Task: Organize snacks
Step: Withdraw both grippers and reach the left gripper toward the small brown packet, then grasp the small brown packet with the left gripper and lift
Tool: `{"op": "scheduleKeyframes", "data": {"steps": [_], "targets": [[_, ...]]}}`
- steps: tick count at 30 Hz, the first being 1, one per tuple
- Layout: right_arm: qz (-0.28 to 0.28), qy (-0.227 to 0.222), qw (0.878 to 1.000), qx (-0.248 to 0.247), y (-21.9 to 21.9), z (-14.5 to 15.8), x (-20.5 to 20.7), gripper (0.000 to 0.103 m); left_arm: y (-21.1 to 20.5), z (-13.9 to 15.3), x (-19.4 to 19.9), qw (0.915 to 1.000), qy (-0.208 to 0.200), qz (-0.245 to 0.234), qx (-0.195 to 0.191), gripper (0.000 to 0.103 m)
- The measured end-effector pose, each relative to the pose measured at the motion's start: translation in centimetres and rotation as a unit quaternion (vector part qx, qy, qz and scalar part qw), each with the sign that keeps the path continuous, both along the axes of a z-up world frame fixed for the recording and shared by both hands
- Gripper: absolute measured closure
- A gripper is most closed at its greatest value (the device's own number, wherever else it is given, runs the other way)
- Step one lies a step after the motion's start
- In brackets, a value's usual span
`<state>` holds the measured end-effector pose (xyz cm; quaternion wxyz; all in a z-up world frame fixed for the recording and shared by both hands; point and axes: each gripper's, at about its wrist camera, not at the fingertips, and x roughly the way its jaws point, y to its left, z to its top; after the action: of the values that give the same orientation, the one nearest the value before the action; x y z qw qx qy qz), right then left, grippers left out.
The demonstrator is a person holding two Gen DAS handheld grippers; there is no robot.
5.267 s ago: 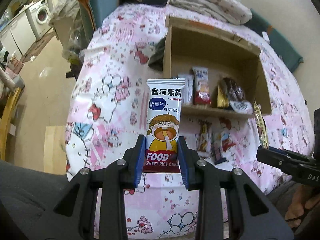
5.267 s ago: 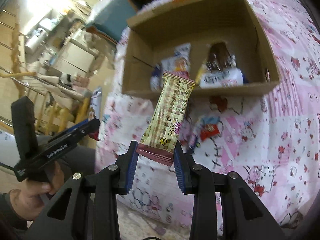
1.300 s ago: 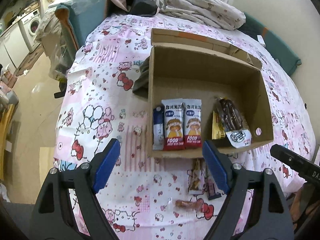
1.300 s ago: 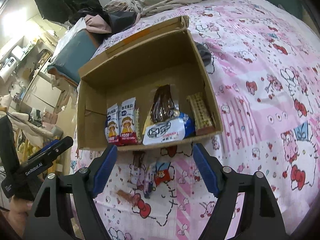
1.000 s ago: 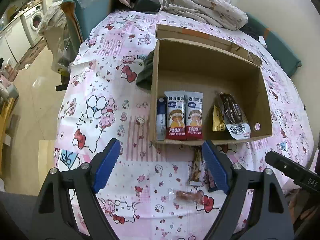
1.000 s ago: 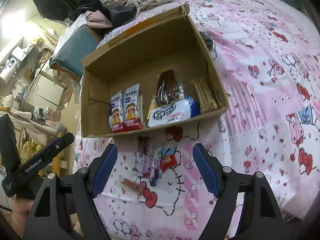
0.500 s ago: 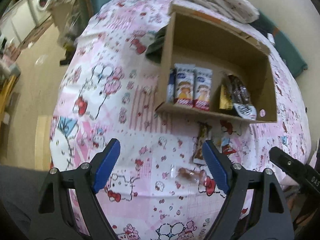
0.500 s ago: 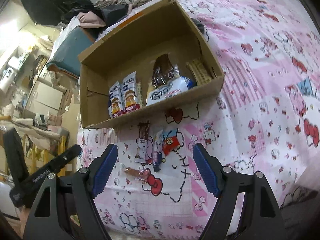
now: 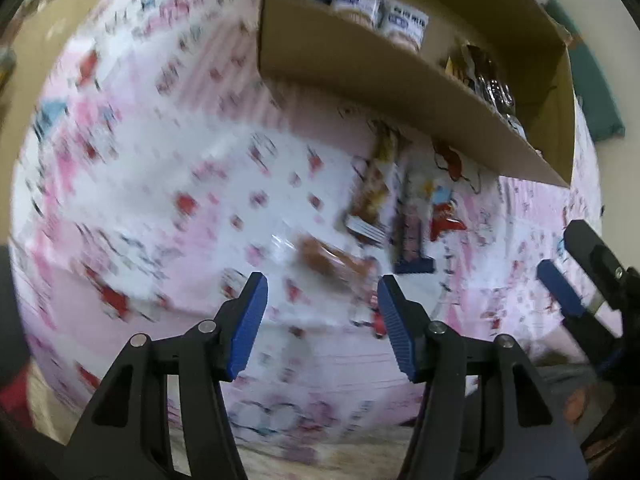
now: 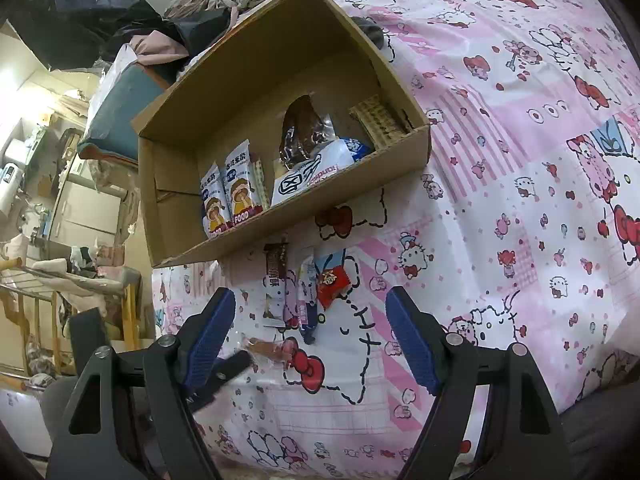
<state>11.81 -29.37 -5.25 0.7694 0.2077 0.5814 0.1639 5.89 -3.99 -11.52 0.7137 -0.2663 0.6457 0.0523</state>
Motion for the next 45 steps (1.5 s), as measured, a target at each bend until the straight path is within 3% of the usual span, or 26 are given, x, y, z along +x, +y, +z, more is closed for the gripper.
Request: {"op": "scheduleKeyframes", "data": {"steps": [4,7,12,14,15,19,23,25,29,30,33,38,43,45], "targets": [[-0.005,0.004,1.000,0.005,-0.2,-0.2,0.2,0.023,-0.7,-0.6,0.1,0.9986,0.003,0.051,-0.015,0.050],[-0.005,0.005,1.000,0.006,-0.2,-0.2,0.2,0.023,-1.1,-1.3,0.5,0.9977,0.013,0.066,0.007,0.052],[-0.015,0.006,1.000,0.010,-0.8,-0.2,0.4,0.023,-1.3,-2.4,0.9,0.9967,0.028,0.064,0.041,0.067],[-0.020,0.009,1.000,0.017,-1.0,-0.3,0.5,0.023,-1.9,-2.4,1.0,0.9973,0.027,0.036,0.058,0.089],[-0.022,0.011,0.999,0.021,-1.2,-0.4,0.6,0.023,-2.2,-2.5,1.2,0.9975,0.026,0.027,0.059,0.090],[-0.023,0.025,0.999,0.025,-1.1,-0.8,0.6,0.023,-2.3,-2.1,1.7,0.9971,0.027,-0.031,0.064,0.090],[-0.018,0.050,0.998,0.040,-0.9,-1.9,0.8,0.024,-0.7,0.2,1.5,0.9932,0.014,-0.085,0.079,0.090],[-0.015,0.065,0.996,0.056,-0.7,-2.5,1.1,0.031,0.1,1.4,1.5,0.9908,0.009,-0.107,0.083,0.090],[-0.010,0.079,0.995,0.056,0.2,-3.7,2.0,0.057,1.5,3.1,1.7,0.9867,-0.004,-0.132,0.095,0.090],[-0.008,0.077,0.996,0.047,0.5,-3.9,2.2,0.062,1.7,3.2,1.9,0.9860,-0.007,-0.134,0.099,0.090],[-0.002,0.087,0.996,0.022,1.4,-5.0,2.8,0.063,2.5,3.1,1.9,0.9856,-0.021,-0.131,0.106,0.090],[0.002,0.114,0.993,0.004,2.5,-7.2,3.3,0.064,3.2,2.4,1.7,0.9906,-0.022,-0.107,0.083,0.090],[0.009,0.108,0.994,-0.011,3.7,-7.8,3.9,0.064,3.3,3.2,1.8,0.9899,-0.035,-0.106,0.088,0.090],[0.016,0.106,0.994,-0.019,4.3,-8.2,4.1,0.070,3.5,3.3,1.8,0.9904,-0.034,-0.104,0.085,0.090]]}}
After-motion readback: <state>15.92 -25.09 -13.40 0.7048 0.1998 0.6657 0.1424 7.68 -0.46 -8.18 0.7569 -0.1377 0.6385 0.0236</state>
